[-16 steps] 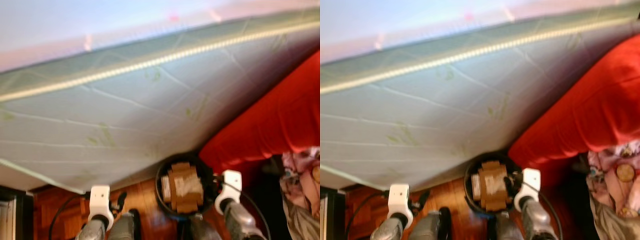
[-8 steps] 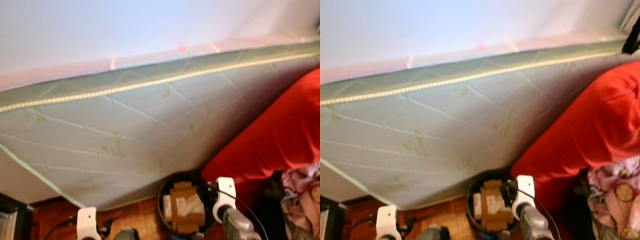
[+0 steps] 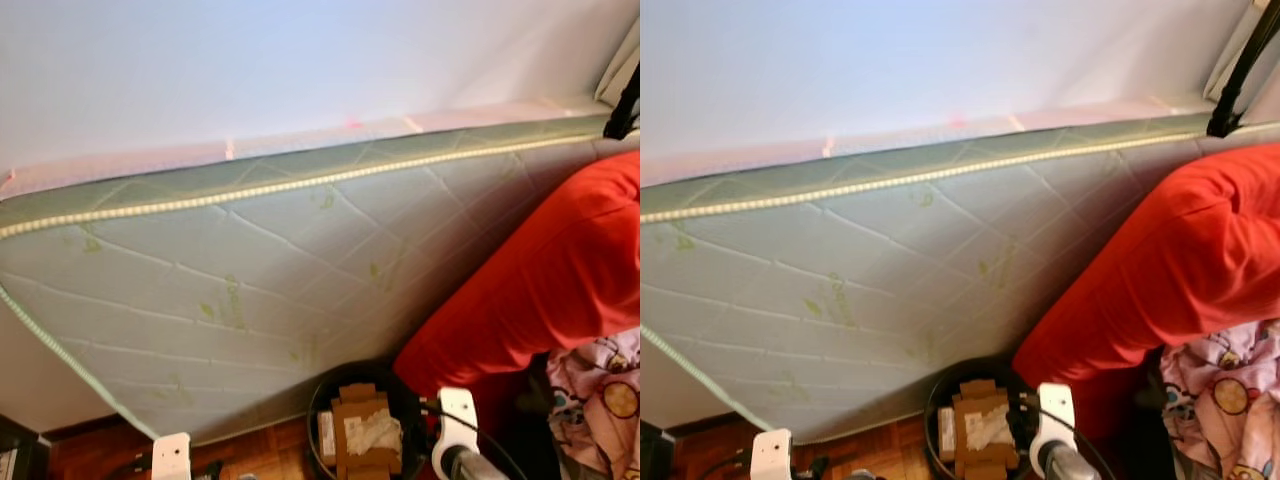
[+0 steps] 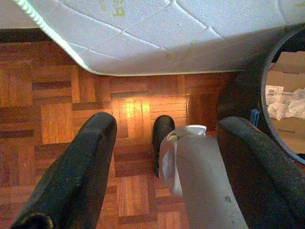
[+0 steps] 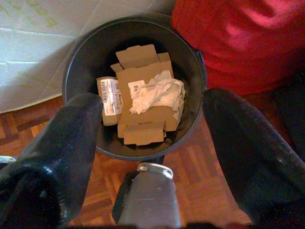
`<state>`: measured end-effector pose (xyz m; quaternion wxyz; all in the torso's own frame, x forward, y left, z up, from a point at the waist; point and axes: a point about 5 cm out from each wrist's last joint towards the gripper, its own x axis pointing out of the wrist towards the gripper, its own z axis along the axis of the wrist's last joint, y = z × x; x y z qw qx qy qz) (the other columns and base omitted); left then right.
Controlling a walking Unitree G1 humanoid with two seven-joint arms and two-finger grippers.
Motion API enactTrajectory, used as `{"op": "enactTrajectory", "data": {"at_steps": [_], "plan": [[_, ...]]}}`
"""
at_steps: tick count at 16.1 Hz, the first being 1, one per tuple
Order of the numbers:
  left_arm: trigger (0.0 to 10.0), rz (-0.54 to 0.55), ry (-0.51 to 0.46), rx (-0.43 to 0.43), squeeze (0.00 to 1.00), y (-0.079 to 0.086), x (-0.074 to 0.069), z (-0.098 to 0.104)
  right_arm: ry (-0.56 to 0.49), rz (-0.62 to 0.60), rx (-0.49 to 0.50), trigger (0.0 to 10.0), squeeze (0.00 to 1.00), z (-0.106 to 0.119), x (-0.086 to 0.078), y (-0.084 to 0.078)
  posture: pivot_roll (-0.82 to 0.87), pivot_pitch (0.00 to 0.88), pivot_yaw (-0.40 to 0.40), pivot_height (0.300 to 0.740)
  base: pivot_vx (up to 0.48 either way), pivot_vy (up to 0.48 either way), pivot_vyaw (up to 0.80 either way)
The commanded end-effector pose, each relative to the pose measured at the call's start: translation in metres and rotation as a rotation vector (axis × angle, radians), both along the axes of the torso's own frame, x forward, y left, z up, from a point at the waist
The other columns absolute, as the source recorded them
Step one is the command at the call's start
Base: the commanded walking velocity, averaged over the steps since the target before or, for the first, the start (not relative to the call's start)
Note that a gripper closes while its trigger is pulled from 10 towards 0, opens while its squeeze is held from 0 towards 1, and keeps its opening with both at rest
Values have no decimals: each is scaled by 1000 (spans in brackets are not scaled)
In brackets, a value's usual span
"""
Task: Clean up the room
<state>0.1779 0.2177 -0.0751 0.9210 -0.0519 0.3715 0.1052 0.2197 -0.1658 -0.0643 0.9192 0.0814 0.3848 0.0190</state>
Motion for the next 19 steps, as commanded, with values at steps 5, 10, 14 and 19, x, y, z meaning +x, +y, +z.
{"op": "enactTrajectory", "data": {"at_steps": [5, 10, 14, 19], "plan": [[10000, 13, 63, -10, 0, 0, -16, -9, 77, 8, -35, 10000, 0, -11, -18, -6, 107, 56, -53, 695, 0, 0, 0], [10000, 4, 91, -18, 0, -5, -22, -12, 106, 0, -41, 10000, 0, -15, -27, -8, 103, 52, -49, 695, 0, 0, 0], [10000, -3, 77, -16, 0, -4, -20, -11, 116, 0, -42, 10000, 0, -17, -30, -8, 103, 68, -50, 695, -253, 0, 0], [10000, 1, 77, -18, 0, -4, -21, -12, 128, -3, -50, 10000, 0, -18, -36, -21, 101, 98, -58, 695, -259, 0, 0]]}}
